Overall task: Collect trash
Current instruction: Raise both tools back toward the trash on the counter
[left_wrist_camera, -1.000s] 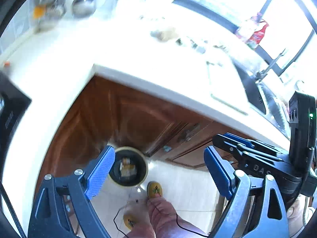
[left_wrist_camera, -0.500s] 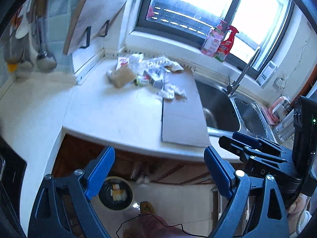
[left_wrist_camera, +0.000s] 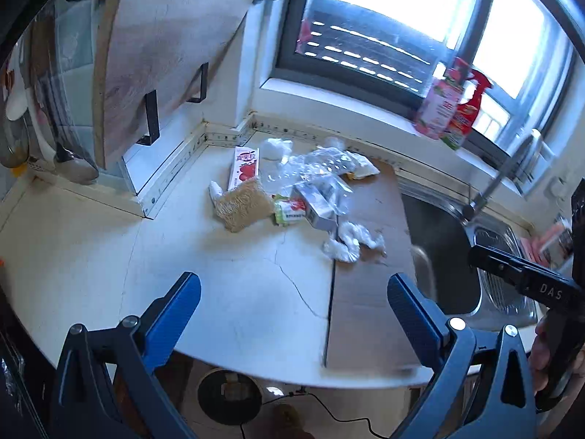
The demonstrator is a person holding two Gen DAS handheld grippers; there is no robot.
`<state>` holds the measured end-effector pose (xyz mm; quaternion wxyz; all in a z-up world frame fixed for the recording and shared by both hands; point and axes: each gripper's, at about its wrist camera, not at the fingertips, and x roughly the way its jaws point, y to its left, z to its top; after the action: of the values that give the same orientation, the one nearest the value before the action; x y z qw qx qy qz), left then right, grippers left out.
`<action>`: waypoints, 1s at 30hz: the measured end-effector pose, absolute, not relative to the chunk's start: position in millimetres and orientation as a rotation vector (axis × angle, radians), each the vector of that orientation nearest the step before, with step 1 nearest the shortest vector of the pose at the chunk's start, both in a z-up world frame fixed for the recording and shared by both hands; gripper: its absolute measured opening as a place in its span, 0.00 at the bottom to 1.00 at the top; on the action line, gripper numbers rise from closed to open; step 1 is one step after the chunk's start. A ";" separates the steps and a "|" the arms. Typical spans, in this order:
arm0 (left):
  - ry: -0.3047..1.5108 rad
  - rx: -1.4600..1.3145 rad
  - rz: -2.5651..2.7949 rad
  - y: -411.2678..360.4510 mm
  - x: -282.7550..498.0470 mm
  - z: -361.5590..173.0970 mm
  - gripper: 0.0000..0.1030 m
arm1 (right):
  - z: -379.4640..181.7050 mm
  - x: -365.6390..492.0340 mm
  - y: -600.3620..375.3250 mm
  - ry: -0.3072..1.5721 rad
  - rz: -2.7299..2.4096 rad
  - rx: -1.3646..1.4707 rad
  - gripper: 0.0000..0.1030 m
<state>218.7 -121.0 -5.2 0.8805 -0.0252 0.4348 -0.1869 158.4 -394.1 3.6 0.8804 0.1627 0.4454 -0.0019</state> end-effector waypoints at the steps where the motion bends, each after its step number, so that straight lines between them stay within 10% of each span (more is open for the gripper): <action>1: 0.922 -0.077 -0.373 -121.9 236.5 -9.8 0.98 | 1.4 174.0 -402.1 0.934 0.000 0.347 0.51; 30: 1.182 -0.369 -0.194 -118.7 444.2 -124.7 0.98 | -111.4 348.2 -456.0 1.175 0.164 0.553 0.52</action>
<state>444.2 -118.7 -124.7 0.8099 -0.1724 0.5532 -0.0909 348.2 -456.0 -111.4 0.7935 0.2570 0.5464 0.0761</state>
